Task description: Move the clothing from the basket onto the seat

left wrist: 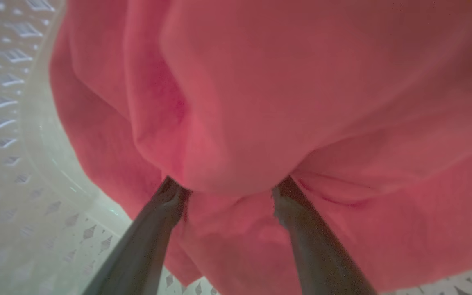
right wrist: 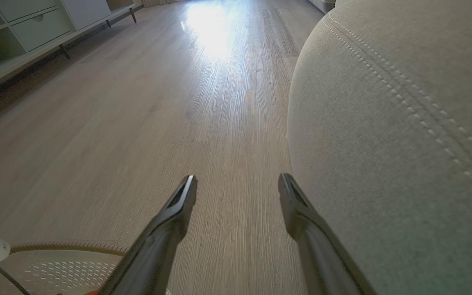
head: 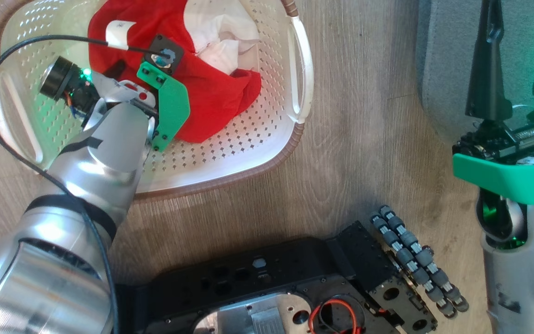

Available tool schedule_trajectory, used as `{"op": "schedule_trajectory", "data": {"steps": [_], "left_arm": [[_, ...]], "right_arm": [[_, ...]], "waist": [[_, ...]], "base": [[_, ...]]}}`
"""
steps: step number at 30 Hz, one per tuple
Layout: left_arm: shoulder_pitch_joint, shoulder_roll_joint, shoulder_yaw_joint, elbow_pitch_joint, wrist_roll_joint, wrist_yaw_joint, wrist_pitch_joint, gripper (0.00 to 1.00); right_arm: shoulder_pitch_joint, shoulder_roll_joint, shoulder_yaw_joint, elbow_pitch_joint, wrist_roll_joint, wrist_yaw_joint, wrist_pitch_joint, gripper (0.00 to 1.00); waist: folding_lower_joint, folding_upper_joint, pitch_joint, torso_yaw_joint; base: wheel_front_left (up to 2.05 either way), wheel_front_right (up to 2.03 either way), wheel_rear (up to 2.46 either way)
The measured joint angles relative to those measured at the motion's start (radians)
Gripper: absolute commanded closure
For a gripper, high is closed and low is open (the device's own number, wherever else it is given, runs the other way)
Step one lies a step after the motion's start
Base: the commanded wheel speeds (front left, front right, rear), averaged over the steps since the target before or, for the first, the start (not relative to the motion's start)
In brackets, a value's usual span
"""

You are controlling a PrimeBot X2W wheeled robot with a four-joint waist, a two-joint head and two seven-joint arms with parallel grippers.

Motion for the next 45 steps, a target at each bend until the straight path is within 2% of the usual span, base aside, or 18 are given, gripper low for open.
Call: {"op": "schedule_trajectory", "data": {"steps": [2,3,4,5,15,17,26,34,40,45], "left_arm": [[-0.002,0.0,0.001,0.0,-0.002,0.005,0.011,0.0],[-0.003,0.0,0.001,0.0,-0.01,0.002,0.02,0.26],[-0.003,0.0,0.001,0.0,-0.016,-0.002,0.025,0.6],[-0.004,0.0,0.0,0.0,-0.018,-0.008,0.025,1.0],[-0.003,0.0,-0.005,0.002,-0.041,-0.017,0.012,1.0],[-0.003,0.001,-0.032,0.003,-0.023,-0.021,0.002,1.0],[0.029,0.0,-0.035,-0.003,-0.067,-0.025,-0.099,1.0],[0.168,-0.001,-0.058,-0.072,-0.163,-0.024,-0.203,1.0],[0.247,-0.002,-0.069,-0.099,-0.259,-0.005,-0.331,1.0],[0.274,-0.002,-0.066,-0.135,-0.307,0.011,-0.357,1.0]], "right_arm": [[0.006,0.0,-0.001,-0.005,0.0,0.0,0.0,0.0],[0.008,0.0,-0.001,-0.006,0.0,0.0,0.0,0.0],[0.01,0.0,-0.001,-0.007,0.0,0.0,0.0,0.0],[0.01,0.0,-0.001,-0.007,-0.003,0.0,0.0,0.0],[0.008,0.001,-0.009,0.006,-0.006,0.0,0.0,0.0],[0.004,-0.004,-0.01,0.009,-0.04,0.0,0.0,0.0],[-0.08,-0.009,-0.042,0.032,-0.06,0.0,0.0,0.0],[-0.076,-0.034,-0.053,0.086,-0.063,0.0,0.0,0.0],[-0.04,-0.04,-0.048,0.135,-0.061,0.0,0.0,0.0],[0.001,-0.049,-0.049,0.157,-0.06,0.0,0.0,0.0]], "waist": [[0.0,0.0,0.002,0.0],[0.0,0.0,0.002,0.0],[0.0,0.0,0.003,0.0],[0.0,0.0,0.004,0.0],[0.0,0.0,-0.014,0.008],[0.0,0.0,-0.021,0.01],[0.0001,0.0,-0.084,0.028],[-0.0001,0.0,-0.243,0.064],[-0.0001,0.0001,-0.421,0.093],[-0.0001,0.0001,-0.516,0.113]], "base": [[0.0,0.0,0.0],[0.0,0.0,0.0],[0.0,0.0,0.0],[0.0,0.0,0.0],[0.0,0.0,0.0],[0.0,0.0,0.0],[0.0,0.0,0.0],[0.0,0.0,0.0],[0.0,0.0,0.0],[0.0,0.0,0.0]]}}
